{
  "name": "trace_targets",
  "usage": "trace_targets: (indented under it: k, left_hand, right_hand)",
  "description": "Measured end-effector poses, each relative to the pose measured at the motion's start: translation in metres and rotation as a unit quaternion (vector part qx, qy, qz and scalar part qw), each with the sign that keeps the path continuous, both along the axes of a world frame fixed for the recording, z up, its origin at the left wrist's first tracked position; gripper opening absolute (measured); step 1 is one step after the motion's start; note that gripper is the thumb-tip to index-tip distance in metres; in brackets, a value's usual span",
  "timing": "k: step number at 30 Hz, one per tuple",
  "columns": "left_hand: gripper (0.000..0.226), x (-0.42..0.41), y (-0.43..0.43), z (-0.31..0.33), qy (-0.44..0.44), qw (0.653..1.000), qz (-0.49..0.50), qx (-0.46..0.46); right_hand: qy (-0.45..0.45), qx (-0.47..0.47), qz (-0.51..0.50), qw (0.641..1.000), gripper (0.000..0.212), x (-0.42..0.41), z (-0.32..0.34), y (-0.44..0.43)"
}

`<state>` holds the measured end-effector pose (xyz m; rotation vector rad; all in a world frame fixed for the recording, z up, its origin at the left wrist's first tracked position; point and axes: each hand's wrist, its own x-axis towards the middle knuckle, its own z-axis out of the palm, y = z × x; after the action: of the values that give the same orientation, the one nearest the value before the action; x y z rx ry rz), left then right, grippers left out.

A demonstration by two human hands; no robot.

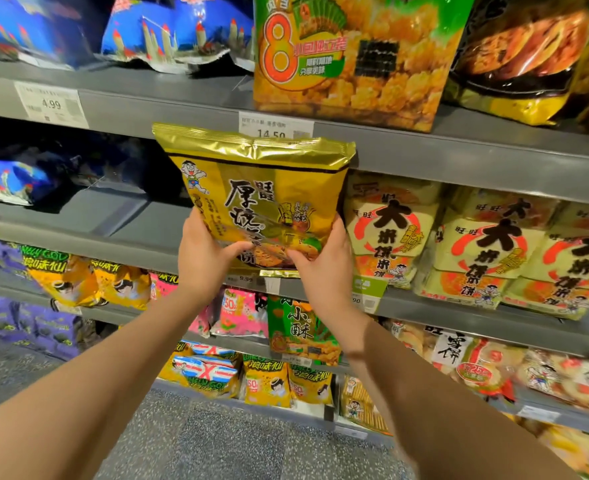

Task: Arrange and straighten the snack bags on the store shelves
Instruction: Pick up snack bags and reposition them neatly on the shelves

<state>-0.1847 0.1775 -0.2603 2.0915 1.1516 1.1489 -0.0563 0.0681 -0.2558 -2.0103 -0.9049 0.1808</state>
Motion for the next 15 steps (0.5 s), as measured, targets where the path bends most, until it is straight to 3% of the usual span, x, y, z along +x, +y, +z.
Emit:
trace_targets:
  k: [5, 8, 15]
  left_hand:
    - [0.074, 0.011, 0.003, -0.012, 0.112, 0.991, 0.066, 0.037]
    - [0.085, 0.017, -0.004, -0.015, 0.153, 0.981, 0.107, 0.047]
    - [0.074, 0.020, 0.004, -0.024, 0.125, 0.988, 0.076, 0.055]
  right_hand:
    - [-0.015, -0.053, -0.031, 0.998, 0.087, 0.005, -0.011, 0.002]
    - [0.002, -0.037, -0.025, 0.999, 0.095, -0.001, -0.009, -0.002]
    - [0.018, 0.092, -0.053, 0.994, 0.097, -0.023, 0.000, -0.002]
